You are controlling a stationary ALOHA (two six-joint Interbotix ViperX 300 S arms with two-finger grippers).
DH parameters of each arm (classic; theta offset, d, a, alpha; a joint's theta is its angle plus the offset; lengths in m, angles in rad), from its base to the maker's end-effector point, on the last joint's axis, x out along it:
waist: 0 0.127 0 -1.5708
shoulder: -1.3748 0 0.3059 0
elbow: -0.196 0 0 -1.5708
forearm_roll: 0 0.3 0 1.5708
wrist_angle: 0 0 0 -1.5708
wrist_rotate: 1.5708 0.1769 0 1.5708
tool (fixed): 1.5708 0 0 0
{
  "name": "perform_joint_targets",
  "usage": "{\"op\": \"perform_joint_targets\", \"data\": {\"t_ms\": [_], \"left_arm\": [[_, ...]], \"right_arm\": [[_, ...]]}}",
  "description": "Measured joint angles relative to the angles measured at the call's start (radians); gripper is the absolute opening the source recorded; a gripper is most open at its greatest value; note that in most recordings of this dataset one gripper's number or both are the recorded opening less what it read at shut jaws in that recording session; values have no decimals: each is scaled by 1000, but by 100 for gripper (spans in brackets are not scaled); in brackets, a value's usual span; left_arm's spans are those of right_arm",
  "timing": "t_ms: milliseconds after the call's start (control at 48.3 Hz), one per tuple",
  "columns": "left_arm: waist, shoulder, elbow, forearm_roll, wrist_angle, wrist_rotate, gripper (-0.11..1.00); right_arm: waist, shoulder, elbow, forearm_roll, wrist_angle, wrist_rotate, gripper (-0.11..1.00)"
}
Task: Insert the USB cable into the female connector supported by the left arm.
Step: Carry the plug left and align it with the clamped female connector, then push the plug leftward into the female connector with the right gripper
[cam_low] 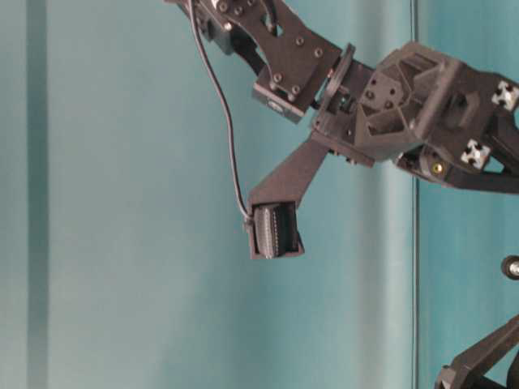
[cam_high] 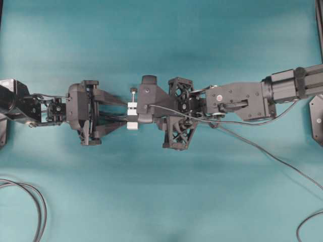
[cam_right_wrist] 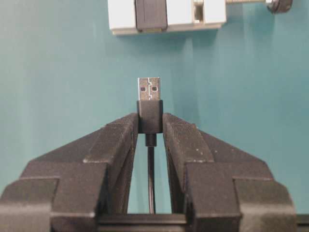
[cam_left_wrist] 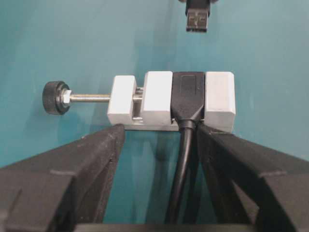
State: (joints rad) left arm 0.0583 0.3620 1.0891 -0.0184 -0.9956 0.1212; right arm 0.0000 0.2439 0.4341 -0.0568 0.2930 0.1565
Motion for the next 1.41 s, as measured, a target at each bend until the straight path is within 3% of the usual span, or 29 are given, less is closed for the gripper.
{"op": "perform_joint_targets", "data": {"t_ms": [414,662,1407], "left_arm": [[-3,2,-2,-2,0,-2,72],[-3,2,-2,-3,2,-2,72],[-15,2,-3,-5,3,-2,72]], "right_arm": [[0,52,-74,-8,58,5,21],[0,55,-81,-48,66,20,21],[-2,89,-118,-87,66,26,21]]}}
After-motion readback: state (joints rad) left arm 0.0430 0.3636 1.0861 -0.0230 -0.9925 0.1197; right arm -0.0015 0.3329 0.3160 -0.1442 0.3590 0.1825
